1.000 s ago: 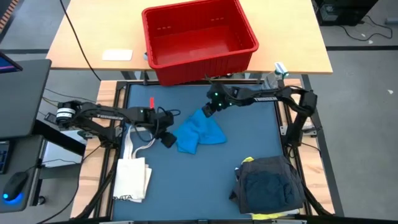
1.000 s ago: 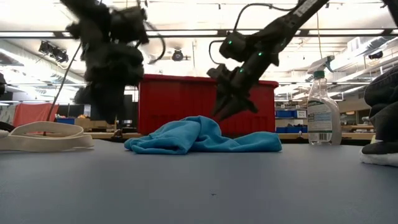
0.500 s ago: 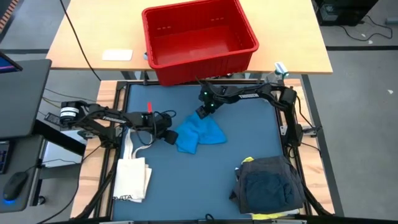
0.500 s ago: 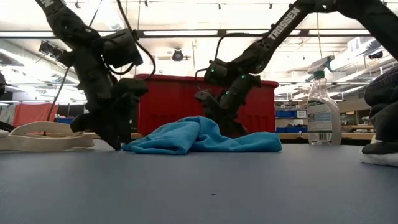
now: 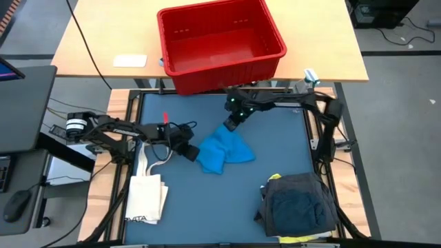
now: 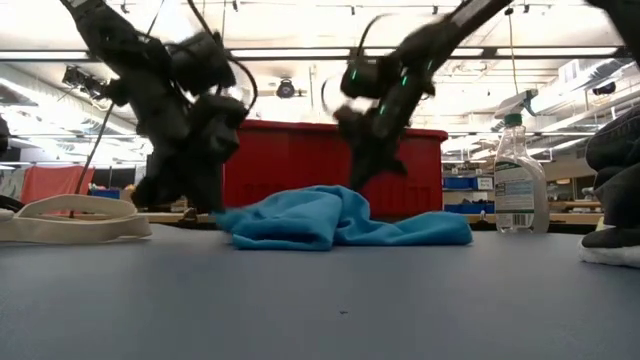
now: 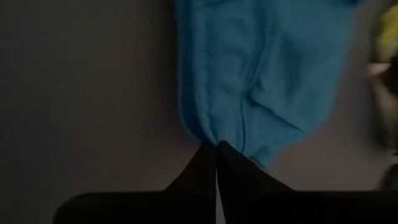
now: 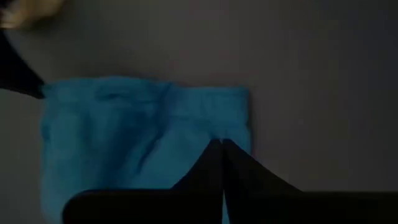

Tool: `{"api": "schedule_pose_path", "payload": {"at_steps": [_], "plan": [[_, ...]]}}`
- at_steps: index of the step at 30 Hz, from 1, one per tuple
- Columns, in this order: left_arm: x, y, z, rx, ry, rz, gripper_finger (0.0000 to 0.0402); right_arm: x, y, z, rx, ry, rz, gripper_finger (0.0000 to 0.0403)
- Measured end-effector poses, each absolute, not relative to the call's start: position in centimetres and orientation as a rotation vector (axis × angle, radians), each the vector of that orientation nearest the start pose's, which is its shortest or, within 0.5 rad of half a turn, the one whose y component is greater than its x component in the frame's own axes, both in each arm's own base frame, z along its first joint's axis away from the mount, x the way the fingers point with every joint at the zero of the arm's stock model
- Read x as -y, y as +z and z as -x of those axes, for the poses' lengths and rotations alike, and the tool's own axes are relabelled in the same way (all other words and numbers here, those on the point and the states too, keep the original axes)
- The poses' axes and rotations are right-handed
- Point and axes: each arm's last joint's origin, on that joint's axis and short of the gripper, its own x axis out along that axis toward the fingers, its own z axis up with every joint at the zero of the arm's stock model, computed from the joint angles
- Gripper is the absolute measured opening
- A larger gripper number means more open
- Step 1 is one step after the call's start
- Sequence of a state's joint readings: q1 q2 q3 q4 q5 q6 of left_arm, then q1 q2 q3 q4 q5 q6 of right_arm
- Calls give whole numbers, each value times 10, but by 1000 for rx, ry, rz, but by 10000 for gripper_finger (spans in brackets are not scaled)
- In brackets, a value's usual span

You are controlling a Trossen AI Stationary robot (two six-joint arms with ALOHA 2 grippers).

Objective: Fold laundry
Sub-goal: Fold the light blue boxer

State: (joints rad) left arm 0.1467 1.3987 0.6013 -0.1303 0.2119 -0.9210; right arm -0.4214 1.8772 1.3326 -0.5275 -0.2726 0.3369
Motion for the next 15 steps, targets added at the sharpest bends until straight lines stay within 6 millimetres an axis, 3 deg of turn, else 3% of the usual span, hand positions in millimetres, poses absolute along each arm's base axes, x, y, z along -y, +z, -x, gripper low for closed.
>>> {"api": "schedule_pose_path", "payload": {"at_steps": [3,6,10,15], "plan": [[-28,168,-244,-839,352,1043,3,137,227,-342,-981,-310,-608,3],[-30,173,-238,-855,392,1037,2,133,242,-338,-942,-296,-584,4],[-35,164,-228,-968,456,1015,1,149,221,-350,-912,-323,-573,41],[-35,162,-224,-1030,416,1002,1,168,174,-364,-956,-331,-699,141]]}}
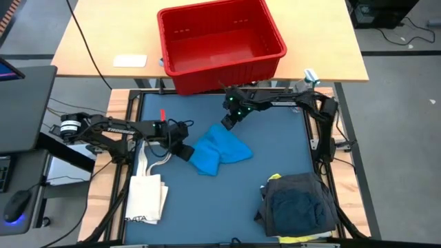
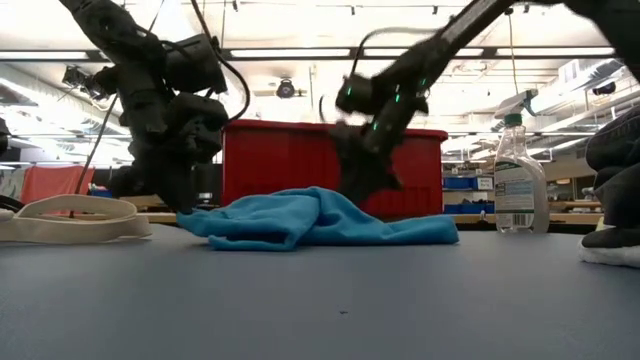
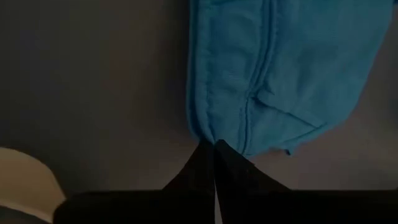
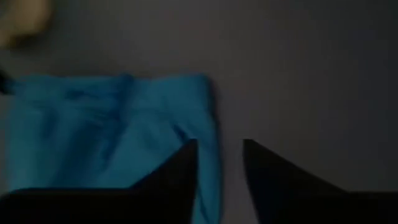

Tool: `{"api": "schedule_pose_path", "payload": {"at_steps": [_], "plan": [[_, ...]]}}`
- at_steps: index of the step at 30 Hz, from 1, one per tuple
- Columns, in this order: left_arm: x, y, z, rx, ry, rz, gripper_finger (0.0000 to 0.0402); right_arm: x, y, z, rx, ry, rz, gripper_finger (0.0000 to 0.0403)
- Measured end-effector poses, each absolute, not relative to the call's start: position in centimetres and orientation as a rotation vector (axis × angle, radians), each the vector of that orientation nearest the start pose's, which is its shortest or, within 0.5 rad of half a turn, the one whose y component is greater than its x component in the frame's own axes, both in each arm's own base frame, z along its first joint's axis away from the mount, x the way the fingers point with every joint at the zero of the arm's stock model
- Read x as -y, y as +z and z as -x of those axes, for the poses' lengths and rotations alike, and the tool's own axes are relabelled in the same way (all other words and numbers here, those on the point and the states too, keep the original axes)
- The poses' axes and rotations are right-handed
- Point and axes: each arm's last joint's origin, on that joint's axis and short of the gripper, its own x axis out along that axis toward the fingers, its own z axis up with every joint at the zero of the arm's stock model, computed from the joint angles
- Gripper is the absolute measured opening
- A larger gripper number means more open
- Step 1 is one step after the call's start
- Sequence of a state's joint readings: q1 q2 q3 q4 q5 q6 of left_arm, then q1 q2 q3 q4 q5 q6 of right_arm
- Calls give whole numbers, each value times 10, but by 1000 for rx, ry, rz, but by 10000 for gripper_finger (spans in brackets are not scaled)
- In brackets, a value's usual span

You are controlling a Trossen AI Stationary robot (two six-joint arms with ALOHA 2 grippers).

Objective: Fold laundry
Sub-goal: Fold the light blue boxer

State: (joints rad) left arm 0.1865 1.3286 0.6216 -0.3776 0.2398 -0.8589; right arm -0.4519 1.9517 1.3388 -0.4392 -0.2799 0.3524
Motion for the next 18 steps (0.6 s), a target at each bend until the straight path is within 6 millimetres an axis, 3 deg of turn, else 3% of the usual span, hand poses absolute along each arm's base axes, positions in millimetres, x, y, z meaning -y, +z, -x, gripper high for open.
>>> {"api": "schedule_pose_path", "payload": {"at_steps": [4,7,12,18], "plan": [[-36,162,-224,-1033,403,989,1,171,143,-371,-1017,-320,-764,212],[-35,162,-224,-1041,372,954,0,172,136,-376,-1017,-281,-798,231],[-36,162,-224,-1050,321,876,0,173,134,-395,-984,-242,-793,212],[-41,162,-223,-1051,284,848,0,177,125,-415,-997,-184,-869,162]]}}
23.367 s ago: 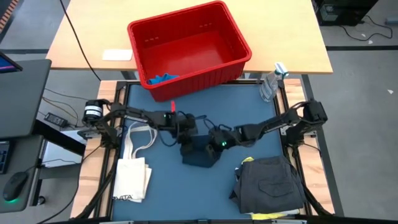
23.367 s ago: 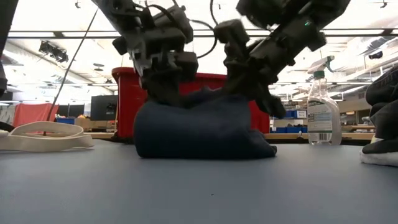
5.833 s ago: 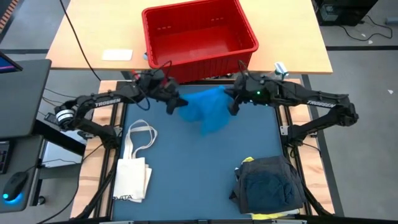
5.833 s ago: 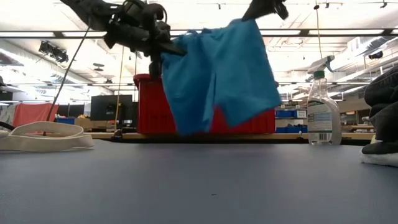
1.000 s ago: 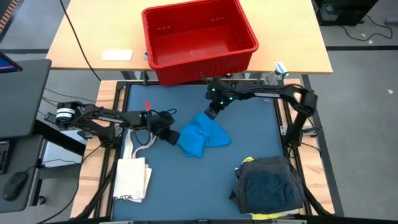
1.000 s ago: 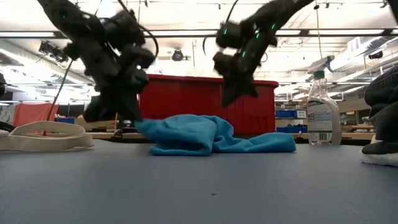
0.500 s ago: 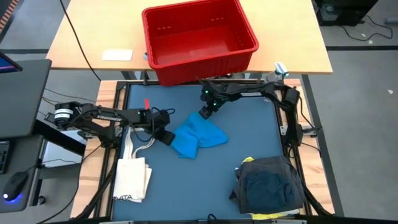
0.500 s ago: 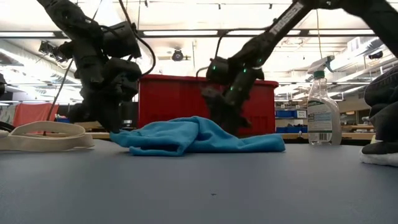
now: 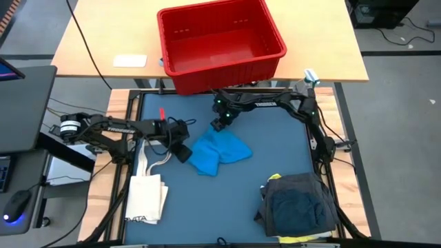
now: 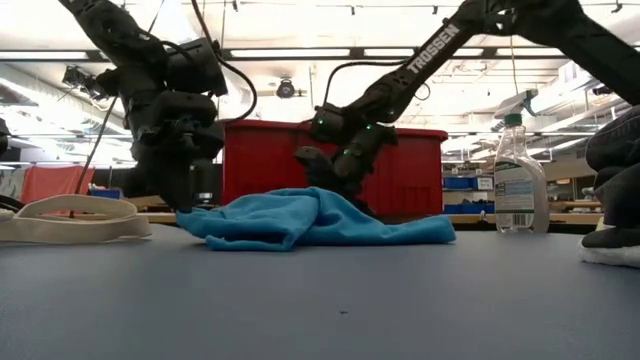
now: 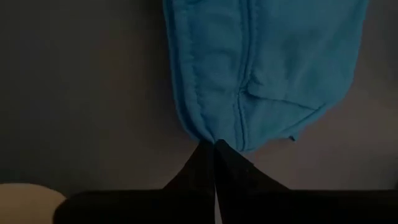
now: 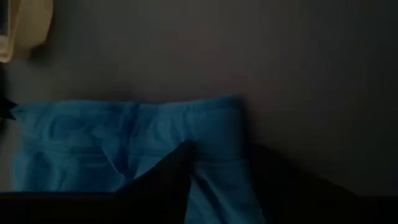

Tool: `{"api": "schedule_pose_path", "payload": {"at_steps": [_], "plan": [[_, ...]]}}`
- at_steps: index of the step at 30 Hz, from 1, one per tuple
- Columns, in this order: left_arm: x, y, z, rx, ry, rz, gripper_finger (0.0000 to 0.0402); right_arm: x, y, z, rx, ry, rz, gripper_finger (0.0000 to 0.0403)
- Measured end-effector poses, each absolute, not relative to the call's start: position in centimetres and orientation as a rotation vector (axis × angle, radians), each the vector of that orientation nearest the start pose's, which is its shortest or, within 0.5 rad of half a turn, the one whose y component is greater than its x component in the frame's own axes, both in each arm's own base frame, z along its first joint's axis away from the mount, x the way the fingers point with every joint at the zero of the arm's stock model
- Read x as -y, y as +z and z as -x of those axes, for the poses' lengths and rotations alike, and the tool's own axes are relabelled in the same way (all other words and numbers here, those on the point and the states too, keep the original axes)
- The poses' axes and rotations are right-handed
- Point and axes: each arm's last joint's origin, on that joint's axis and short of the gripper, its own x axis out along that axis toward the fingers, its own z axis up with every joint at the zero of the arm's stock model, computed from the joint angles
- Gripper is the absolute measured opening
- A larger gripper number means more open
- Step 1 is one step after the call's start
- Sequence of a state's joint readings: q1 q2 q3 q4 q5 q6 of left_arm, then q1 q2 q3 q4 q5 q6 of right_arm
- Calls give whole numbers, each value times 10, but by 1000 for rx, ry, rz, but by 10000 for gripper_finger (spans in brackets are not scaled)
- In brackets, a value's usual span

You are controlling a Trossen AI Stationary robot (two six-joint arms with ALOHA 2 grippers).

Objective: Fold laundry
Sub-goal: Fold the light blue boxer

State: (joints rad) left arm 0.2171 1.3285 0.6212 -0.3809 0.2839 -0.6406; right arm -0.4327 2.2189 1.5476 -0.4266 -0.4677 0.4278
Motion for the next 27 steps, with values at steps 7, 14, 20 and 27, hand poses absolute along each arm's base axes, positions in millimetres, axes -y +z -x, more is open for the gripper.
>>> {"api": "schedule_pose_path", "payload": {"at_steps": [7,14,20,27], "plan": [[-53,162,-219,-1043,338,1049,0,166,141,-410,-1051,-169,-802,18],[-59,182,-220,-907,396,1158,0,148,236,-381,-982,-363,-509,10],[-66,259,-237,-606,390,1112,0,122,323,-341,-794,-541,-290,10],[-68,338,-261,-367,421,1008,0,86,369,-316,-653,-524,-260,10]]}}
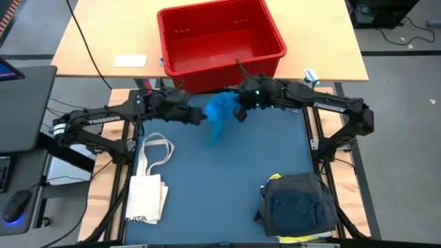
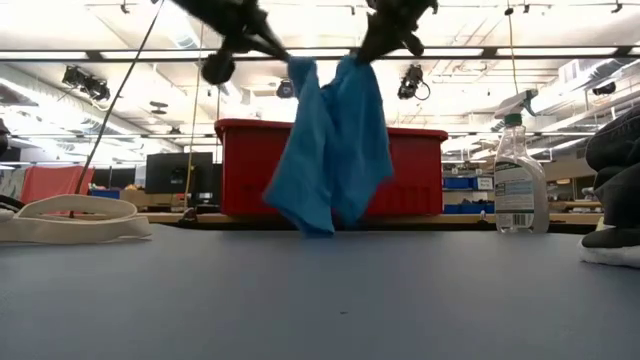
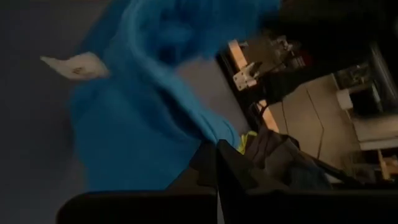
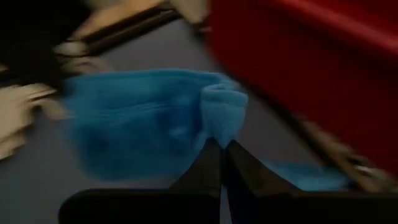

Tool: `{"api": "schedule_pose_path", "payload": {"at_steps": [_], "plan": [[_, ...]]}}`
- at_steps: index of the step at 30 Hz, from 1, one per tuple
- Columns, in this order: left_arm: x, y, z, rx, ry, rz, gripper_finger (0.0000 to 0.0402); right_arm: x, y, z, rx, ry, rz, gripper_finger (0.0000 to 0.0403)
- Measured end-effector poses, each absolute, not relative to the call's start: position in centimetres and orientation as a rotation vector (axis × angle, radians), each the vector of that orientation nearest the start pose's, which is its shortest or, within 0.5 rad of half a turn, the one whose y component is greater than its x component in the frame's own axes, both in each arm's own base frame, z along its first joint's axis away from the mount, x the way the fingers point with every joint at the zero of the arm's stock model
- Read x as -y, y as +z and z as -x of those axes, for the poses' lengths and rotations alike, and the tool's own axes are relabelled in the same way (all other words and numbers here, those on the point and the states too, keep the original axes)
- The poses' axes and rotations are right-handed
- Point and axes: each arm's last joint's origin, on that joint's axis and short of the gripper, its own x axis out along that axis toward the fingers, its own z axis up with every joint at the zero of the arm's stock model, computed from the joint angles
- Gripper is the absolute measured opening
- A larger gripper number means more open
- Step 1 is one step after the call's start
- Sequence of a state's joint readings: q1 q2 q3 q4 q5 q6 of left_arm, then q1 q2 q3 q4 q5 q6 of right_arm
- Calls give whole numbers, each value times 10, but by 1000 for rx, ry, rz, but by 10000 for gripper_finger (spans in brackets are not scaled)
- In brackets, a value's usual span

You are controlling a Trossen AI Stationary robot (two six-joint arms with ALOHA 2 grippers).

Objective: Fold laundry
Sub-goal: Fold the light blue boxer

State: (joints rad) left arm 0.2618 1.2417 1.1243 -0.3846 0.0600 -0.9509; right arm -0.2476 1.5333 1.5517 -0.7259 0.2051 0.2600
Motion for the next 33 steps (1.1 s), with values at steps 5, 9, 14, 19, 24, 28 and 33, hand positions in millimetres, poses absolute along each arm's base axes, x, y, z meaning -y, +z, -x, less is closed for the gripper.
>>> {"api": "schedule_pose_path", "payload": {"at_steps": [5,9,14,19,24,28,33], "plan": [[-59,344,-290,-348,384,988,0,50,363,-332,-645,-339,-306,10],[-50,328,-308,-399,384,1003,0,29,348,-336,-675,-299,-324,9],[-38,320,-317,-409,396,999,0,14,334,-336,-706,-238,-354,37],[-29,319,-323,-393,367,997,0,10,321,-338,-716,-203,-371,121],[-25,314,-330,-384,370,1014,0,11,309,-342,-671,-209,-423,197],[-21,317,-333,-359,340,1028,0,15,298,-341,-644,-336,-446,230],[-21,319,-334,-338,325,1031,0,16,293,-340,-622,-405,-466,234]]}}
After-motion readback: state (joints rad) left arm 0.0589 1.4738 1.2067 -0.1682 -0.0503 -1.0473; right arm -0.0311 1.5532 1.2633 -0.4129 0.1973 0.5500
